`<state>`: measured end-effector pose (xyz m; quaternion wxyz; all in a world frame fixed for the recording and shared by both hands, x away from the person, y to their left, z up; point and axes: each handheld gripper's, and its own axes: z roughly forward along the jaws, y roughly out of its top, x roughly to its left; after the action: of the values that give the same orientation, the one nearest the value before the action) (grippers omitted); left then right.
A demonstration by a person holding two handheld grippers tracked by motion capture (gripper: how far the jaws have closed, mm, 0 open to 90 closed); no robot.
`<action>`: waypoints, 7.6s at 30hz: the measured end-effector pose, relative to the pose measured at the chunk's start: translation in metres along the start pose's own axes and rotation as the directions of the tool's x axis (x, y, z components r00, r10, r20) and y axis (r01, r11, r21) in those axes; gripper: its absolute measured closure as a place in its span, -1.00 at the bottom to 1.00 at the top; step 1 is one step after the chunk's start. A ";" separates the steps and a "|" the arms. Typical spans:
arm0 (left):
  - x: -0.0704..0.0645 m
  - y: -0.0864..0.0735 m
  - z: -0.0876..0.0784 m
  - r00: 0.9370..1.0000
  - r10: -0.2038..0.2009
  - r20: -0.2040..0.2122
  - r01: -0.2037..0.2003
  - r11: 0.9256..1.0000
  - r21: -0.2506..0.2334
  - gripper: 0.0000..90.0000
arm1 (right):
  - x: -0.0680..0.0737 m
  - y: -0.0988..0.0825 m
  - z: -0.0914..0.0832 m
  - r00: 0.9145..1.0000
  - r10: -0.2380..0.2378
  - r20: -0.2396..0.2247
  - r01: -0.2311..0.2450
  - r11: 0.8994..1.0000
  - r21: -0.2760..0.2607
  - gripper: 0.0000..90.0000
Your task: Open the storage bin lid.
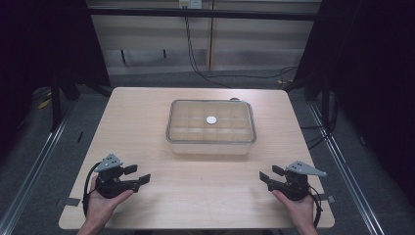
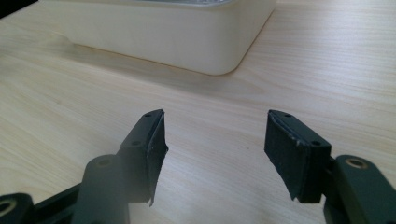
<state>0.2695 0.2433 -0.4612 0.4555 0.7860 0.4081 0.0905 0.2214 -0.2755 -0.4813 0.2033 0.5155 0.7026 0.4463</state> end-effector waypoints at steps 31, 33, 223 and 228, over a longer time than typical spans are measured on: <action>-0.014 0.007 0.007 0.999 0.037 0.040 -0.037 0.999 0.004 -0.26 | 0.020 0.014 -0.006 0.990 -0.016 -0.139 0.021 0.999 0.034 -0.20; -0.016 0.009 0.008 0.998 0.043 0.048 -0.043 0.999 0.001 -0.26 | 0.021 0.015 -0.004 0.985 -0.009 -0.169 0.016 0.999 0.042 -0.19; 0.056 0.150 0.147 0.996 -0.086 0.038 0.086 0.996 -0.014 -0.15 | -0.041 0.156 0.149 0.996 0.082 -0.043 -0.077 0.992 0.102 -0.42; 0.055 0.149 0.141 0.996 -0.084 0.036 0.086 0.995 -0.052 -0.03 | -0.048 0.156 0.140 0.990 0.120 -0.078 -0.115 0.991 0.062 -0.14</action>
<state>0.4608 0.1547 -0.4363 0.4865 0.7570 0.4308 0.0689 0.4293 -0.2500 -0.4315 0.1327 0.5430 0.6913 0.4579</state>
